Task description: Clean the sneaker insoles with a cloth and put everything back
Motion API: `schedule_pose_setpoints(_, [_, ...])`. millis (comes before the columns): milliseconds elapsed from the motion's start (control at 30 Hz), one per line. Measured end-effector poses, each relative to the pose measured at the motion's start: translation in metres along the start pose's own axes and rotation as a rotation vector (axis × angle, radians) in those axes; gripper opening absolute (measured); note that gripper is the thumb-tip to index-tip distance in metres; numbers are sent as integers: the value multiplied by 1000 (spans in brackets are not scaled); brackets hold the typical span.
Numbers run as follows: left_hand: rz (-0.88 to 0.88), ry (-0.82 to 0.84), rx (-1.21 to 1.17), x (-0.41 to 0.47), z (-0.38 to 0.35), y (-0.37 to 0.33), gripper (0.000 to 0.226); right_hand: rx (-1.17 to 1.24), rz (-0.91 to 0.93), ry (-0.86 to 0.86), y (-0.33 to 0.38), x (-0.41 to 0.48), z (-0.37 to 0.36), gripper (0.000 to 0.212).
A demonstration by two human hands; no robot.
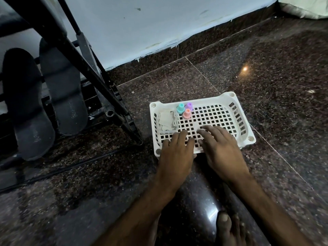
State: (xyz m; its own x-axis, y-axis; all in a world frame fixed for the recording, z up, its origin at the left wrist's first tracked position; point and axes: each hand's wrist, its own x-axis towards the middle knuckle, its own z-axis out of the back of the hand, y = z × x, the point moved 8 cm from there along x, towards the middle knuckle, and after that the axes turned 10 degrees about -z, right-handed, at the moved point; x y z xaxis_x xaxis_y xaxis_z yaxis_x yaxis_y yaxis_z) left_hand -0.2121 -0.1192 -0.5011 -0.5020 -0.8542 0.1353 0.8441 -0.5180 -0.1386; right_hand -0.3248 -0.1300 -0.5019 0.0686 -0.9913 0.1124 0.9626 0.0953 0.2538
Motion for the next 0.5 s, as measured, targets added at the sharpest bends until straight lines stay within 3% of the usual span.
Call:
schedule_pose_setpoints(67, [-74, -94, 75, -10, 4, -10, 24, -48, -25, -87, -11, -20, 10, 35])
schedule_pose_setpoints(233, [-132, -86, 101, -21, -2, -17, 44, -22, -63, -73, -37, -40, 2, 19])
schedule_pose_setpoints(333, [-80, -86, 73, -18, -4, -15, 33, 20, -65, -50, -37, -33, -3, 30])
schedule_pose_setpoints(500, [-15, -19, 77, -13, -15, -3, 54, -2, -42, 6, -27, -11, -9, 50])
